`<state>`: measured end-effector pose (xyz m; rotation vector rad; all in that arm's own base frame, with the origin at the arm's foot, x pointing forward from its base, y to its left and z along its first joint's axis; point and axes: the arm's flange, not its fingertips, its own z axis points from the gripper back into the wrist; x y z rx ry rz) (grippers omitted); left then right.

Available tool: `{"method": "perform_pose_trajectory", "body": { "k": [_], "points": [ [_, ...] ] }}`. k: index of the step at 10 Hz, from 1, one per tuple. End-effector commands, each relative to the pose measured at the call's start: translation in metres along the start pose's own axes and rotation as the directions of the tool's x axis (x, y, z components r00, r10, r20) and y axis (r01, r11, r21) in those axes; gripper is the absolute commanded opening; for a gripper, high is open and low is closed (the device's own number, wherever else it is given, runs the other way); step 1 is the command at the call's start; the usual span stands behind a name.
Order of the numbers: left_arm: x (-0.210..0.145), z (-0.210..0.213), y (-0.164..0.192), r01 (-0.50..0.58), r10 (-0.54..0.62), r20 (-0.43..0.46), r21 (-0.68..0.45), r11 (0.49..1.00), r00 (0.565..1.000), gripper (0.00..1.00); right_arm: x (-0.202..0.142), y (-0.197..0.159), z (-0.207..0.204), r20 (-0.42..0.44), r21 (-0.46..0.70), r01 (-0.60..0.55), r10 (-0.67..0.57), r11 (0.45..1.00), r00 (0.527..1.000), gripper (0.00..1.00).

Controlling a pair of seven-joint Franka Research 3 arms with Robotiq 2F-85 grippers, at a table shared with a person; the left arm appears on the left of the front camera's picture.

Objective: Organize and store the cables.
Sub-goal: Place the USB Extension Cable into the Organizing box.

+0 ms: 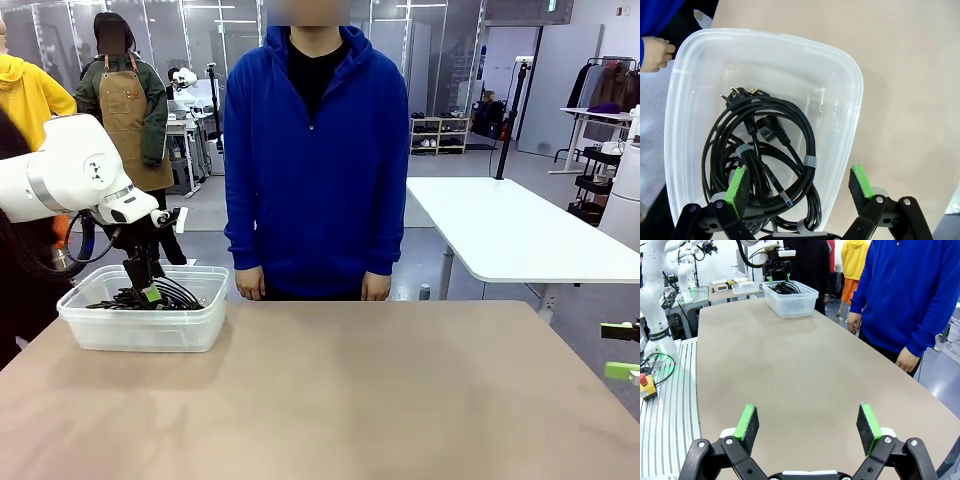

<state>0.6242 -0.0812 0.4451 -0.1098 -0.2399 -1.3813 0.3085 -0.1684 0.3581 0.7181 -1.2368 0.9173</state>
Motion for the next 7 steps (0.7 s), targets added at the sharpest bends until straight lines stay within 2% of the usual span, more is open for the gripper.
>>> {"method": "perform_pose_trajectory", "body": {
  "k": [1,7],
  "points": [
    [-0.0004,0.0013,0.0008,0.002,-0.002,0.002,0.005,1.0,1.0,1.0,0.0032,0.0008,0.0007,0.005,0.004,0.007,-0.007,1.0,1.0,1.0],
    [-0.0004,0.0013,0.0008,0.002,-0.002,0.002,0.005,1.0,1.0,1.0,0.0032,0.0008,0.0007,0.005,0.004,0.007,-0.007,1.0,1.0,1.0]
  ]
}}
